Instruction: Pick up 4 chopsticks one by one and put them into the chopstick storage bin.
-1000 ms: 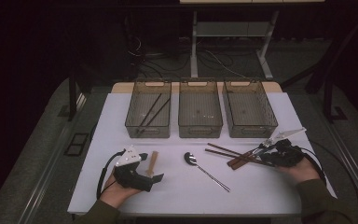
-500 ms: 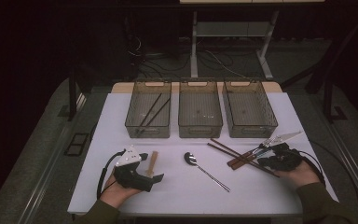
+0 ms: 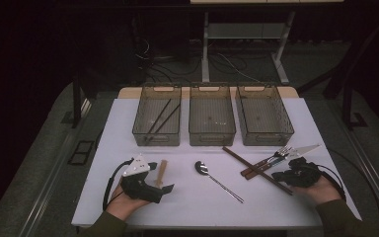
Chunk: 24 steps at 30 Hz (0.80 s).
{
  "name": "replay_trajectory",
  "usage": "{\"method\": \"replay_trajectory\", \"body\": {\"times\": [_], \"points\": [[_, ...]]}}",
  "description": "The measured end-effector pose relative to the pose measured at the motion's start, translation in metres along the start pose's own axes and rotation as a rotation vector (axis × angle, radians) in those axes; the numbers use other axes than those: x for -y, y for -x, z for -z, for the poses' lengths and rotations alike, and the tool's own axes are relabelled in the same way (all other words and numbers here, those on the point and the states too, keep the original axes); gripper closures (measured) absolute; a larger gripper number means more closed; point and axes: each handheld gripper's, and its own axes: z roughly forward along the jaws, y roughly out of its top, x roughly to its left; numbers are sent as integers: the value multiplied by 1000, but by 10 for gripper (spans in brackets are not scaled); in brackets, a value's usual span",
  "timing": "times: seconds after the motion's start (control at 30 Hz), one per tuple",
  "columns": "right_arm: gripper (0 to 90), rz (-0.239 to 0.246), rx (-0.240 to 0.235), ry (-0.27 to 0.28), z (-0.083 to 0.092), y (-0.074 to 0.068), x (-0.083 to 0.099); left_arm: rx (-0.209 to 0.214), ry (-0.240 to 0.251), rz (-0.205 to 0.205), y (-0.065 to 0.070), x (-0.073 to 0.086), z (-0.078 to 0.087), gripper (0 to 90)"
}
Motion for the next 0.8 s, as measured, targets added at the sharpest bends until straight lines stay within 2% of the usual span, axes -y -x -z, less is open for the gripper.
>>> {"method": "replay_trajectory", "body": {"times": [0.27, 0.5, 0.6, 0.8], "points": [[887, -13, 13, 34, 4, 3, 0, 2, -3, -3, 0, 0, 0, 19], [772, -34, 30, 85, 10, 6, 0, 3, -5, -5, 0, 0, 0, 20], [727, -34, 18, 113, 12, 6, -1, 3, -6, -4, 0, 0, 0, 19], [677, 15, -10, 132, 12, -2, -5, 6, -5, -4, 0, 0, -1, 19]]}}
